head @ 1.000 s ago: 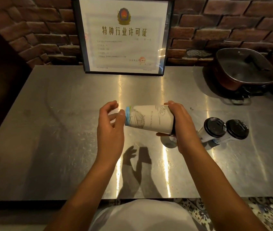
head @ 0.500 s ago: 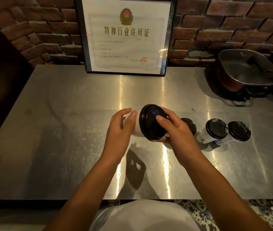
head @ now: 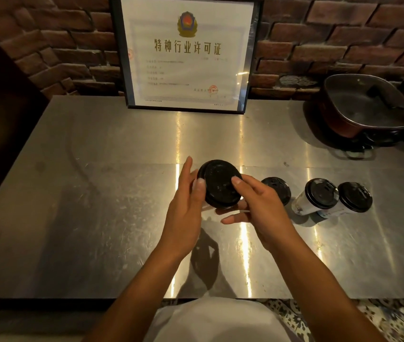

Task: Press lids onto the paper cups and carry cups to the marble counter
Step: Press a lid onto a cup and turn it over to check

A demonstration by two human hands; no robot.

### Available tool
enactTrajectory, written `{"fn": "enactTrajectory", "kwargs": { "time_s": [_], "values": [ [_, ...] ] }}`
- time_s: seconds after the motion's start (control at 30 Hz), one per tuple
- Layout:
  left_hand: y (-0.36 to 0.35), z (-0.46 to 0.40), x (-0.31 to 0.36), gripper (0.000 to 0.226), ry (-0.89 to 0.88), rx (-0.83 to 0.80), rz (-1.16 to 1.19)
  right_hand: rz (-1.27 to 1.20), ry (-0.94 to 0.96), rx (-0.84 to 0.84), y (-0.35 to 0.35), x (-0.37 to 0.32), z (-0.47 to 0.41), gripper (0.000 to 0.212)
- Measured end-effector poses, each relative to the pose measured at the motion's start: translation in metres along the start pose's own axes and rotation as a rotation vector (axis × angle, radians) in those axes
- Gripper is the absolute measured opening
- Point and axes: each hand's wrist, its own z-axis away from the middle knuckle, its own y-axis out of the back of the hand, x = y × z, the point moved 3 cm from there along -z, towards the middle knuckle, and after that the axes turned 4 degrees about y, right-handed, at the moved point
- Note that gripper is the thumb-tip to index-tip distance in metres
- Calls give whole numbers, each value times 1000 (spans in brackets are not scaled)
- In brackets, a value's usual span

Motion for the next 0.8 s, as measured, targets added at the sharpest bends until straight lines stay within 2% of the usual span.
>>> {"fn": "enactTrajectory", "kwargs": {
  "time_s": [0.1,0.2,0.57,0.8],
  "values": [
    [-6,3,-5,54,-38,-13,-36,-11,20,35,-2,2,1,36],
    [-4,1,-9,50,-42,19,-54,-7,54,2,-6,4,3,49],
    [19,-33,-62,47,97,-67,-171,-4,-78,-76,-22,59,-32,52],
    [23,-67,-99,46,211,-40,-76,142,-120,-68,-40,92,-72,55]
  ]
}}
